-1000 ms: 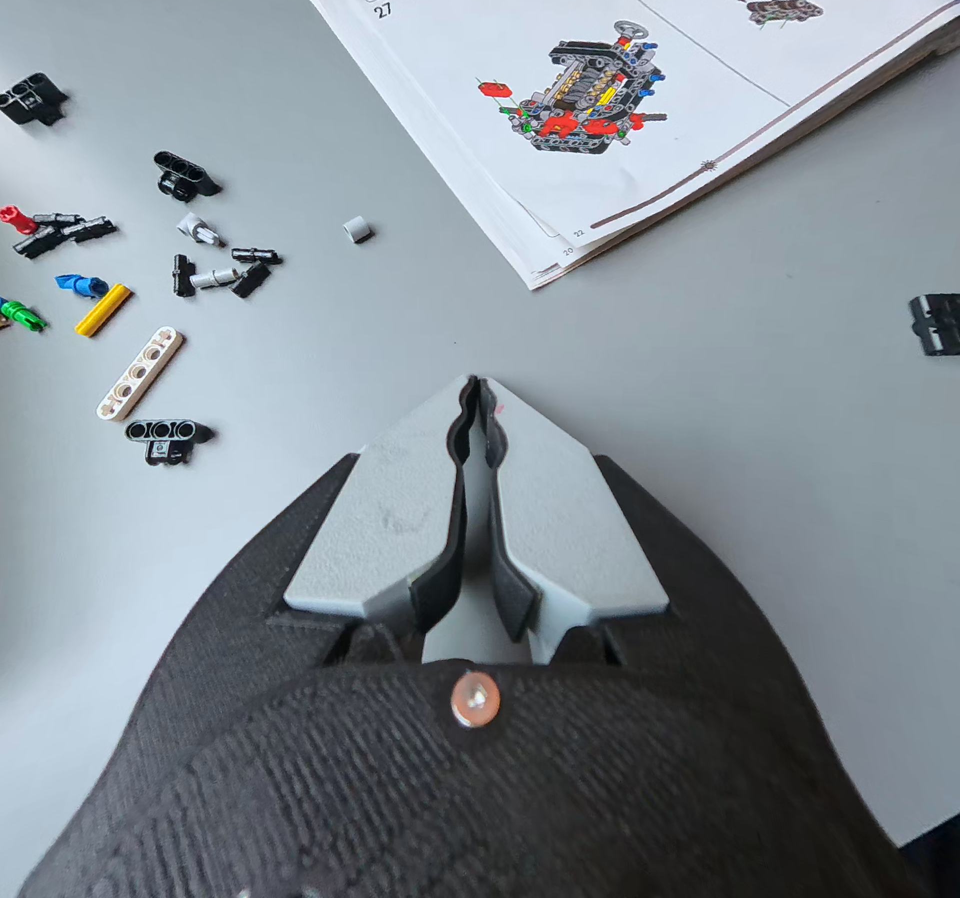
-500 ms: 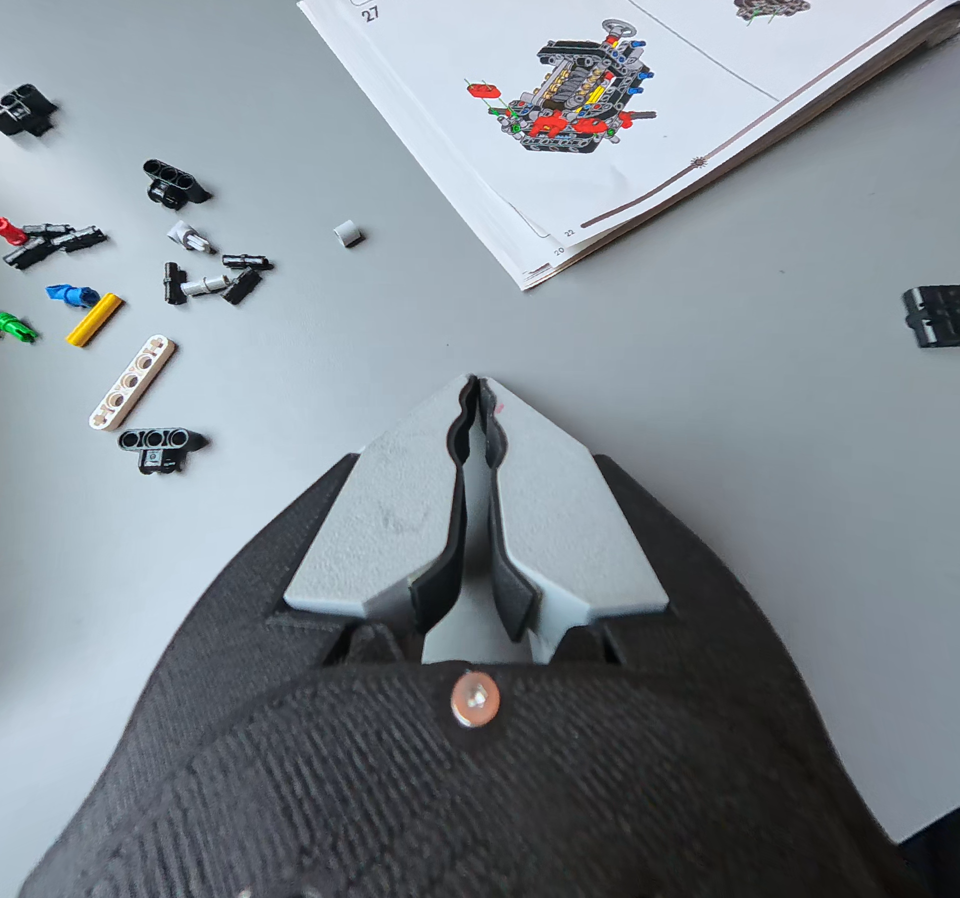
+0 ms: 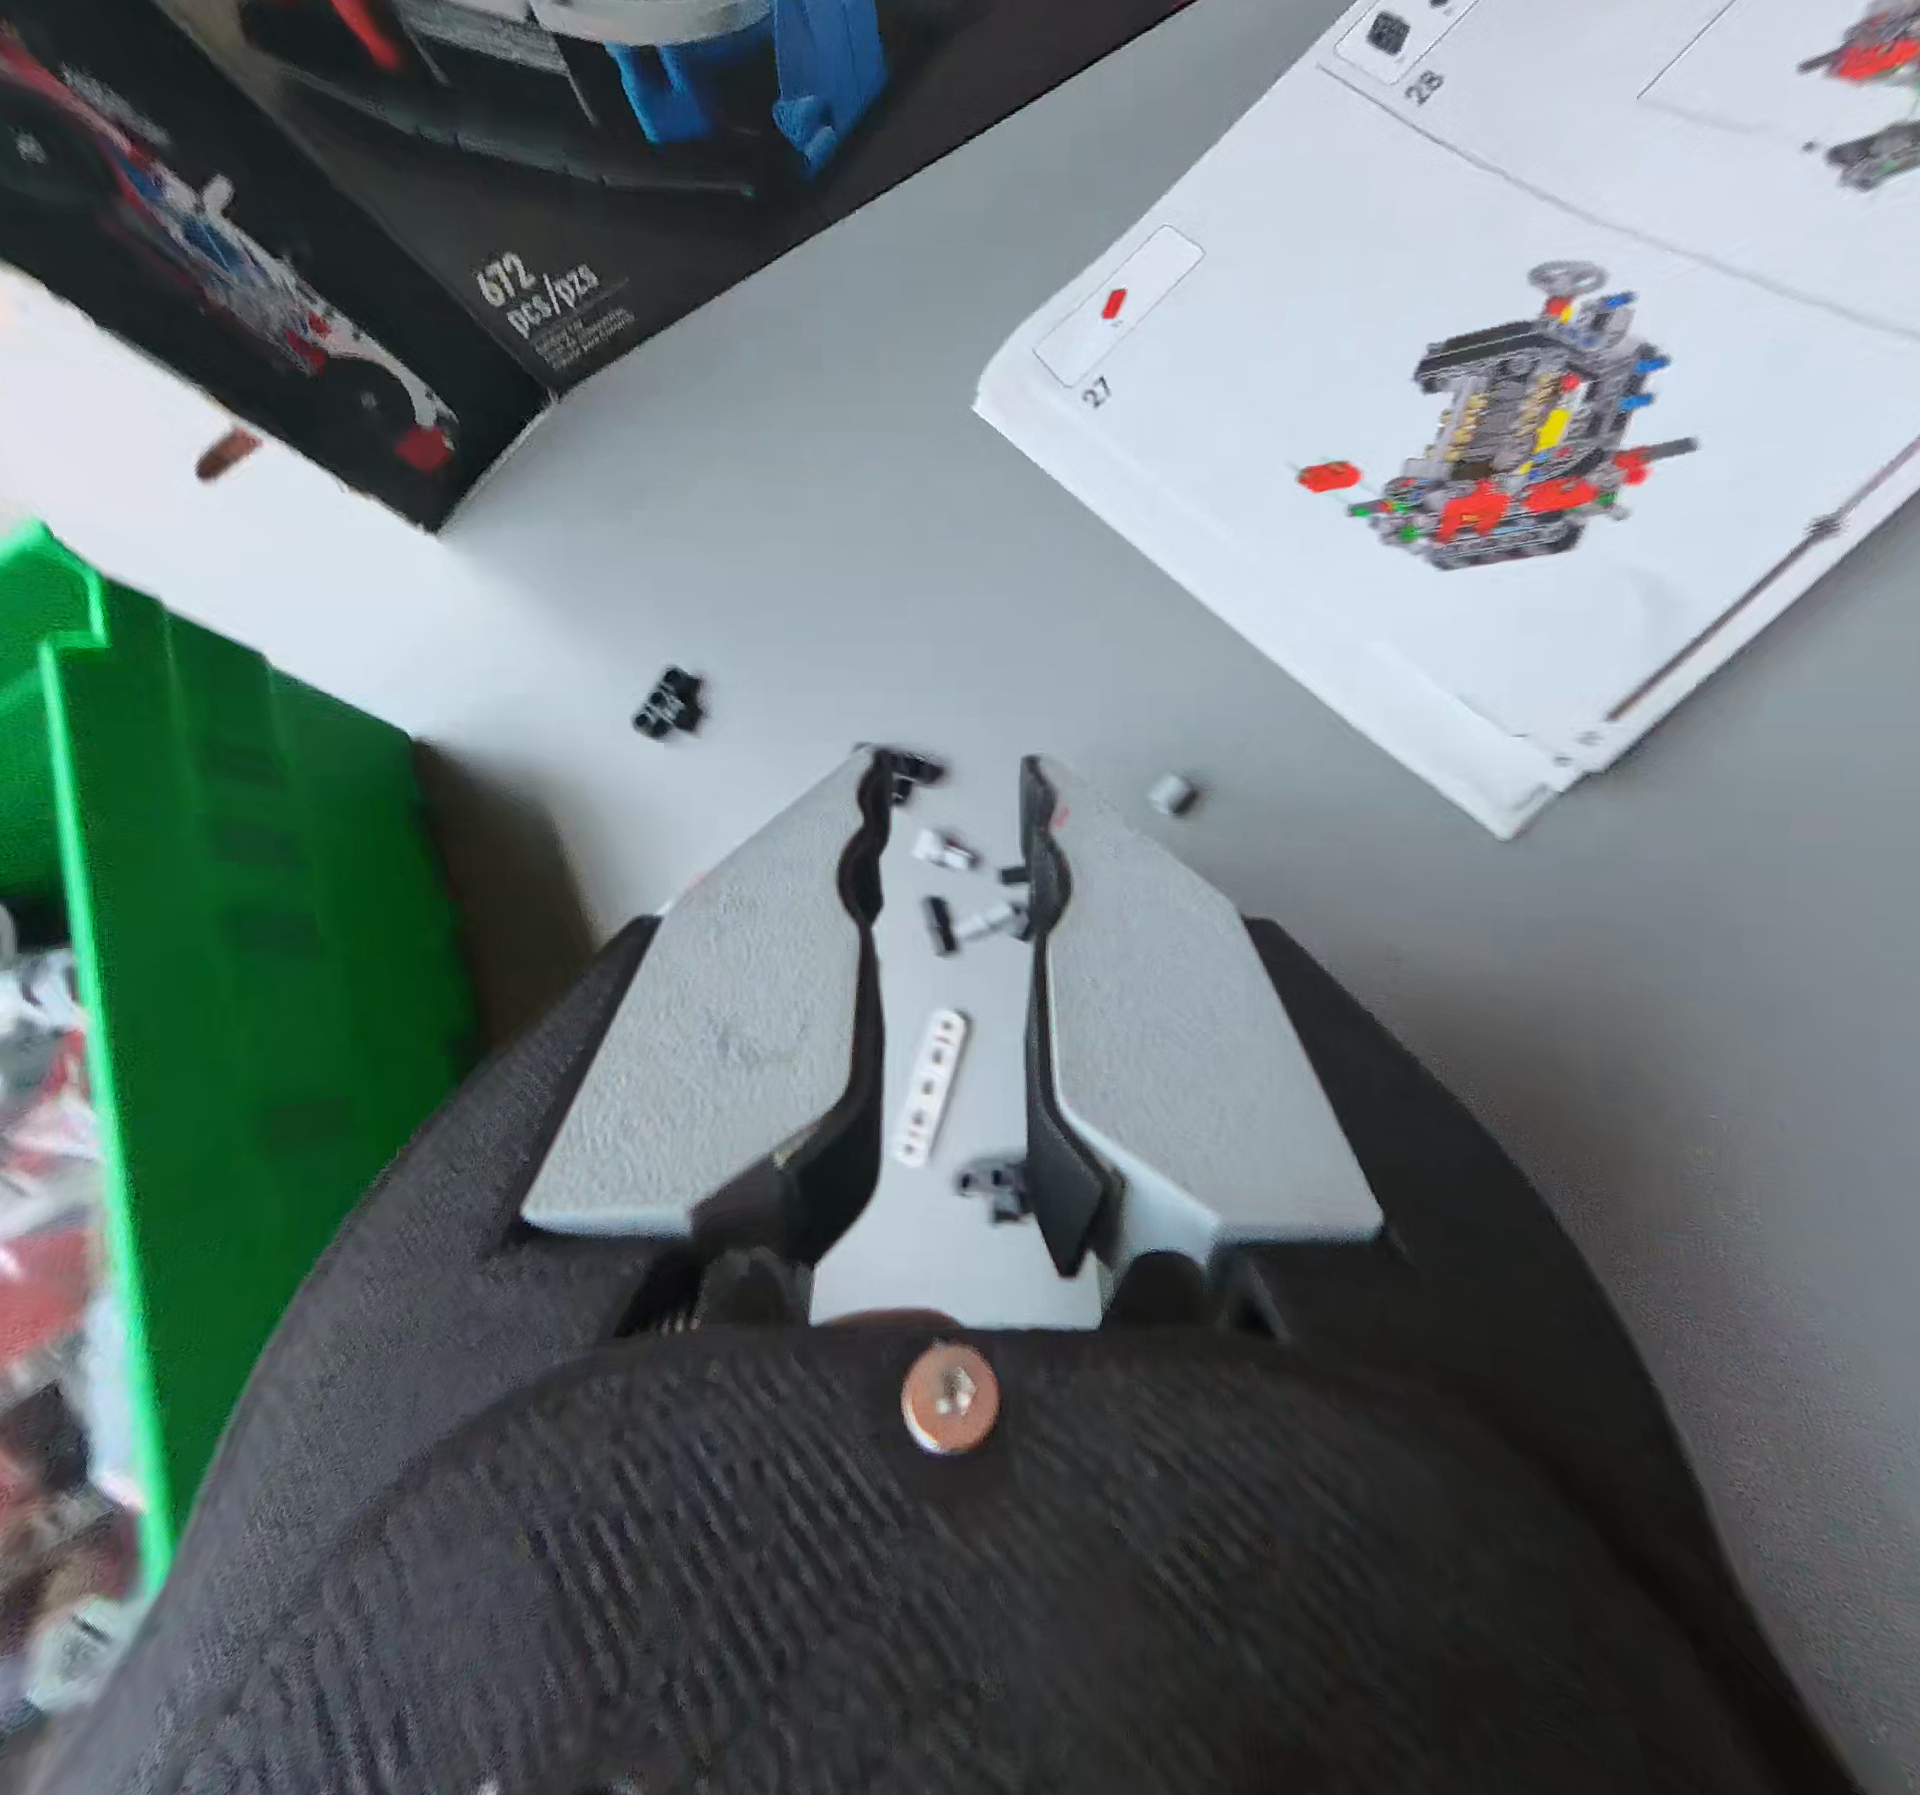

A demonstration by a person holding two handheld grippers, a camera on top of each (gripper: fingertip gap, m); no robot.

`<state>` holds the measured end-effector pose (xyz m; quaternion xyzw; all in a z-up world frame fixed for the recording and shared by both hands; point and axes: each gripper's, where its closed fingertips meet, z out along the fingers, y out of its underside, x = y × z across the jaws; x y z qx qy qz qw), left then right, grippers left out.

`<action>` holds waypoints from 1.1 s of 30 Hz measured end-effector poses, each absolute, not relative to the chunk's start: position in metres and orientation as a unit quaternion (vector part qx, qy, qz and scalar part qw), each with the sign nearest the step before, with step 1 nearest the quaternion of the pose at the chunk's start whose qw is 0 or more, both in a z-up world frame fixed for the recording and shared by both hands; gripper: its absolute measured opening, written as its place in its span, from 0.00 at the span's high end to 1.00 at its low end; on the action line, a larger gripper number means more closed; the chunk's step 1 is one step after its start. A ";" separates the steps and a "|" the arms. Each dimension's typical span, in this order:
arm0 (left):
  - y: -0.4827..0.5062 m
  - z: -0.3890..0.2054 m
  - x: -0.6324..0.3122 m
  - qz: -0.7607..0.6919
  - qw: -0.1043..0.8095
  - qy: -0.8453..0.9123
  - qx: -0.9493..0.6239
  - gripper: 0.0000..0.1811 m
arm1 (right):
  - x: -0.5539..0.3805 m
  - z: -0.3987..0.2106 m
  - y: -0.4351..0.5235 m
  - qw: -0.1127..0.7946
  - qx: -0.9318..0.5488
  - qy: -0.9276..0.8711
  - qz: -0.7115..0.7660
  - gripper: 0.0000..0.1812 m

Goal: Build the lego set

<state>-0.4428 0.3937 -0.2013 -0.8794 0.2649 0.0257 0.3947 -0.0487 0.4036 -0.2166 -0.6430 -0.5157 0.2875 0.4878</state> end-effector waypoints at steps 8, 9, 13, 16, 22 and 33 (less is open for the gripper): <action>0.423 -0.250 -0.466 -0.006 0.234 0.342 -0.910 0.81 | -0.048 -0.215 0.402 0.491 -0.641 -0.515 0.289 0.79; 0.424 -0.254 -0.467 -0.007 0.227 0.348 -0.910 0.78 | -0.048 -0.215 0.402 0.491 -0.640 -0.515 0.290 0.79; 0.423 -0.268 -0.470 -0.028 0.189 0.347 -0.918 0.86 | -0.048 -0.215 0.402 0.490 -0.640 -0.515 0.292 0.79; 0.424 -0.269 -0.468 -0.047 0.191 0.343 -0.919 0.97 | -0.048 -0.214 0.402 0.490 -0.639 -0.514 0.294 0.79; 0.416 -0.259 -0.452 -0.052 0.192 0.354 -0.914 0.97 | -0.048 -0.214 0.402 0.491 -0.639 -0.514 0.294 0.79; 0.289 -0.259 -0.262 -0.123 0.181 0.474 -0.853 0.97 | -0.048 -0.215 0.400 0.489 -0.637 -0.518 0.293 0.80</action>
